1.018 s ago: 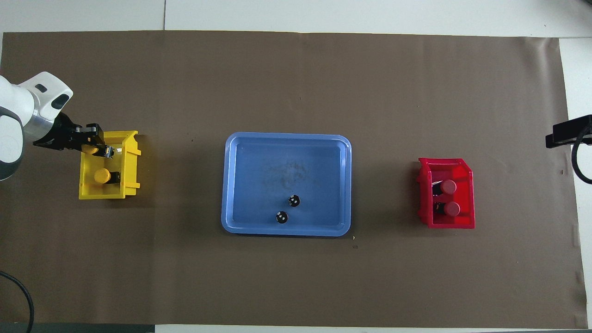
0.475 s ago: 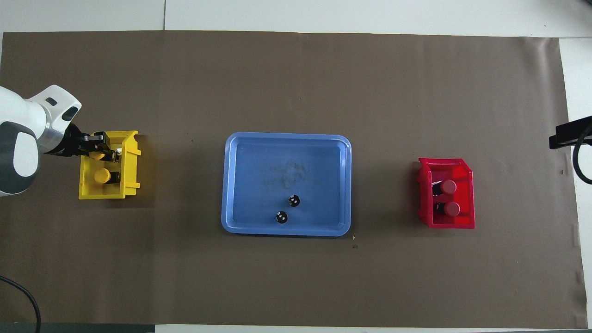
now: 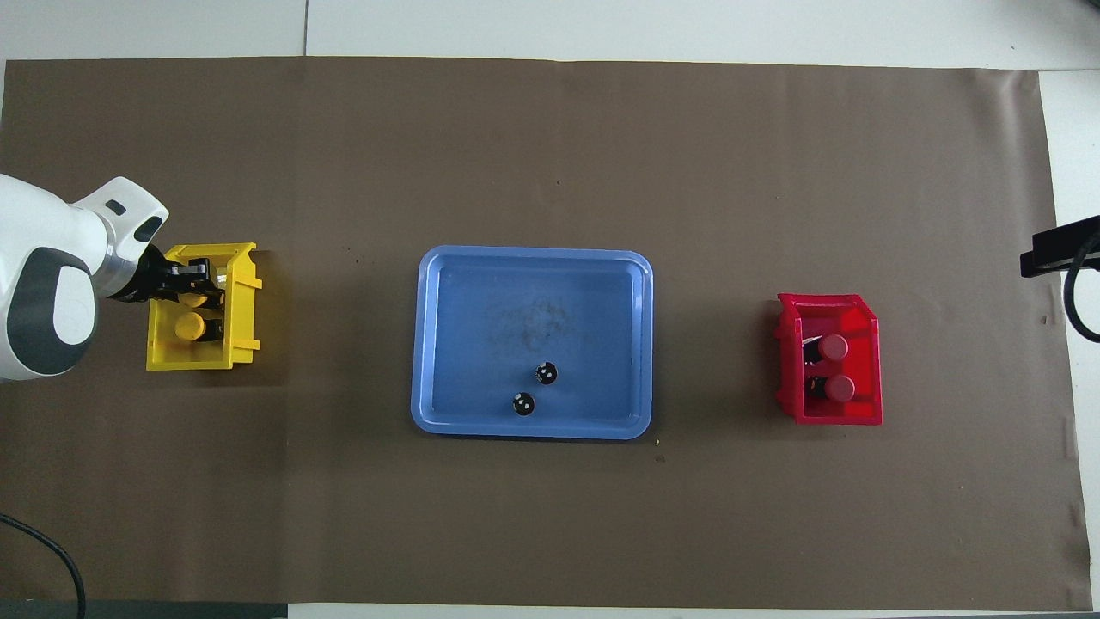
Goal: Sort red and yellow buttons by color
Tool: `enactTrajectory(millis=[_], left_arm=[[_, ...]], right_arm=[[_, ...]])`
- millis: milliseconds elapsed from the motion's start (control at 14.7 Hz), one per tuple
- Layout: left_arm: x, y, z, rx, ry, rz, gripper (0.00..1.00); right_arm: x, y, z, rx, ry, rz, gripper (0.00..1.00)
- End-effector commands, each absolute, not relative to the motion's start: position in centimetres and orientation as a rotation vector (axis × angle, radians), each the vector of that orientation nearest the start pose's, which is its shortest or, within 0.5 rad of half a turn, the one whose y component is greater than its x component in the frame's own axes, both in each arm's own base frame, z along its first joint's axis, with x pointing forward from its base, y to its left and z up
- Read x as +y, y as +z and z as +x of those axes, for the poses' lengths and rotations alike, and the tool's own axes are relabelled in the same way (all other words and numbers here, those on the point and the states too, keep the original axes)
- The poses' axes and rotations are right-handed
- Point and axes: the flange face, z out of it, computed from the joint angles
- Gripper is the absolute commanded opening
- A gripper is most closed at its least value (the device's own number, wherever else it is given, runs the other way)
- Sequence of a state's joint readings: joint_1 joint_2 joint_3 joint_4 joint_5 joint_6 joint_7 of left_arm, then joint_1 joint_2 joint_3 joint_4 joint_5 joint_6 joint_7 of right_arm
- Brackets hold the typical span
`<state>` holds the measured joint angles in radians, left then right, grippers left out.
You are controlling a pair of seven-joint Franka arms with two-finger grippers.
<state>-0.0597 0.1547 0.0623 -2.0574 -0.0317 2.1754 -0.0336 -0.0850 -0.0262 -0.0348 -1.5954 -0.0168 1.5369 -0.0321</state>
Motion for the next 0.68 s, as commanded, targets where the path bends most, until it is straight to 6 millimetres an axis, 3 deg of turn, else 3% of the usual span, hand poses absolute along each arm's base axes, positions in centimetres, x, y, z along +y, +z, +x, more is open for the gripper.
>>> enactTrajectory(millis=[0, 136, 339, 407, 475, 611], left_arm=[[-0.1, 37.3, 57.2, -0.071, 0.034, -3.171, 0.71], [-0.1, 38.7, 57.5, -0.071, 0.043, -3.173, 0.72], [0.1, 44.2, 59.0, -0.065, 0.111, -3.176, 0.72], [0.0, 46.0, 59.3, -0.058, 0.114, -3.175, 0.76], [0.0, 47.7, 59.6, -0.056, 0.097, -3.176, 0.99], [0.1, 50.9, 58.9, -0.021, 0.080, -3.172, 1.00]], right_arm=[[-6.8, 62.8, 53.7, 0.088, 0.068, -3.158, 1.00], [-7.0, 62.8, 53.7, 0.096, 0.066, -3.158, 1.00], [-7.1, 62.9, 53.7, 0.096, 0.064, -3.158, 1.00], [-7.1, 62.9, 53.7, 0.098, 0.064, -3.158, 1.00], [-7.2, 62.9, 53.7, 0.098, 0.061, -3.158, 1.00], [-6.9, 62.9, 53.8, 0.091, 0.064, -3.158, 1.00]])
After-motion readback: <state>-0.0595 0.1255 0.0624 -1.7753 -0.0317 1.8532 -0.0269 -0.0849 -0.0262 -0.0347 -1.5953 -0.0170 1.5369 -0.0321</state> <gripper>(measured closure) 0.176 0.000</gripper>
